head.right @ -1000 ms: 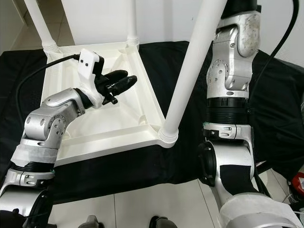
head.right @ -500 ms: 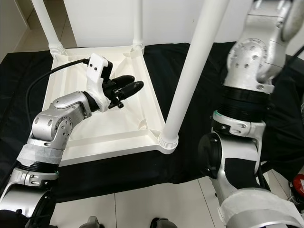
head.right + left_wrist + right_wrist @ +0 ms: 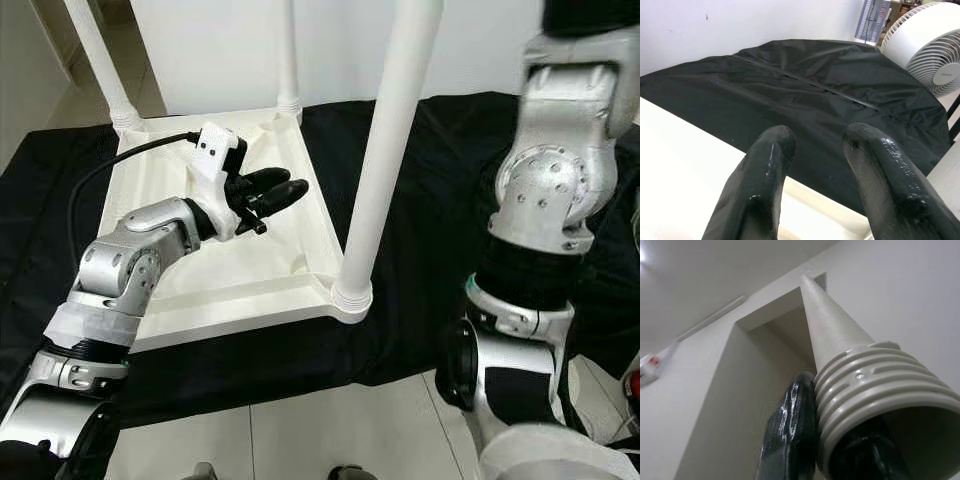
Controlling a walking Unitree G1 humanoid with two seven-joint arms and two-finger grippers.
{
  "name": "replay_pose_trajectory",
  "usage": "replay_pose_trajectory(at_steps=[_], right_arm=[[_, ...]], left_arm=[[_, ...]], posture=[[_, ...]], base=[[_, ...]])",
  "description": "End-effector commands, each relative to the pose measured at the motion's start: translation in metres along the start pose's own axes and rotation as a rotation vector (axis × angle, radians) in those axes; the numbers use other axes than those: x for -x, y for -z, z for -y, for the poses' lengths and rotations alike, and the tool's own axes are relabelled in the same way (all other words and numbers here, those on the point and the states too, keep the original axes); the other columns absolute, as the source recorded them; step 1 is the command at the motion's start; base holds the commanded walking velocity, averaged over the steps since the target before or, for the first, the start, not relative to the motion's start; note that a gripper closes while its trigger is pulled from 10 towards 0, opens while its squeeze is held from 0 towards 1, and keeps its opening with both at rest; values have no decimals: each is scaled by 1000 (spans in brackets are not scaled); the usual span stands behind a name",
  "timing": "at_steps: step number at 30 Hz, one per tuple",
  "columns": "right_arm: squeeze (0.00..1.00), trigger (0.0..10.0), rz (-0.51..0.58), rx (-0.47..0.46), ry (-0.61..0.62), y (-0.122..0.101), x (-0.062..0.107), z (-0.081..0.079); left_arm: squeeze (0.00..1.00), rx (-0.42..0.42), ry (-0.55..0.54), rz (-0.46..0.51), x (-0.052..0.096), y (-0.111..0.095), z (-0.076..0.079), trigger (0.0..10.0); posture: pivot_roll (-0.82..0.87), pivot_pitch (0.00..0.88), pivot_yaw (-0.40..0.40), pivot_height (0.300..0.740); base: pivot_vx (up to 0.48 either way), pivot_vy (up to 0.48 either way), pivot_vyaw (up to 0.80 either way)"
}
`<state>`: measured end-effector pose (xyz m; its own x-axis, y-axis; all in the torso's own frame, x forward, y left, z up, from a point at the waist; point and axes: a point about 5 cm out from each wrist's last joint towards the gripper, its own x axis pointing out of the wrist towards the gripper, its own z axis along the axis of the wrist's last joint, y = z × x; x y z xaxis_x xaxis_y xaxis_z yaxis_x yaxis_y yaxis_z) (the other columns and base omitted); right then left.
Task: Building children table
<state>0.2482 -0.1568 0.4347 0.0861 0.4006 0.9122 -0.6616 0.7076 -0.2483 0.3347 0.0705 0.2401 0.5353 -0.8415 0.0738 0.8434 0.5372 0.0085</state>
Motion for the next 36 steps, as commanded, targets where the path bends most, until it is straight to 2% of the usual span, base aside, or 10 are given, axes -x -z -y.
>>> replay_pose_trajectory(at_steps=[1,7,8,9,11,16,26,30,33,36], right_arm=[[0,10000,-44,-26,-89,4,-1,-12],[0,10000,-141,-56,-138,21,8,-20],[0,10000,-217,-86,-181,32,17,-25],[0,10000,-217,-86,-181,32,17,-25],[0,10000,-292,-105,-208,44,29,-29],[0,10000,-362,-111,-209,56,41,-30],[0,10000,-453,-117,-178,67,58,-23],[0,10000,-516,-76,-123,71,76,-9],[0,10000,-527,-62,-92,70,82,-4],[0,10000,-530,-74,-91,71,84,-6]], left_arm=[[0,-15,25,4,-3,-2,2,10000],[0,-14,19,12,-3,-3,3,10000],[0,-14,9,21,-2,-4,3,10000],[0,-14,9,21,-2,-4,3,10000],[0,-15,1,24,-1,-5,3,10000],[0,-18,-7,19,2,-4,3,10000],[0,-15,-13,15,4,-3,4,10000],[0,-13,-18,14,4,-2,5,10000],[0,-10,-10,12,4,0,7,10000],[0,-10,-1,9,4,2,9,10000]], posture=[[23,39,32,740],[38,37,17,740],[42,36,15,740],[42,36,15,740],[61,38,2,740],[72,42,-3,740],[85,45,-10,740],[84,38,-19,740],[80,35,-20,740],[77,32,-22,740]], base=[[0,0,0],[0,0,0],[0,0,0],[0,0,0],[0,0,0],[0,0,0],[0,0,0],[0,0,0],[0,0,0],[0,0,0]])
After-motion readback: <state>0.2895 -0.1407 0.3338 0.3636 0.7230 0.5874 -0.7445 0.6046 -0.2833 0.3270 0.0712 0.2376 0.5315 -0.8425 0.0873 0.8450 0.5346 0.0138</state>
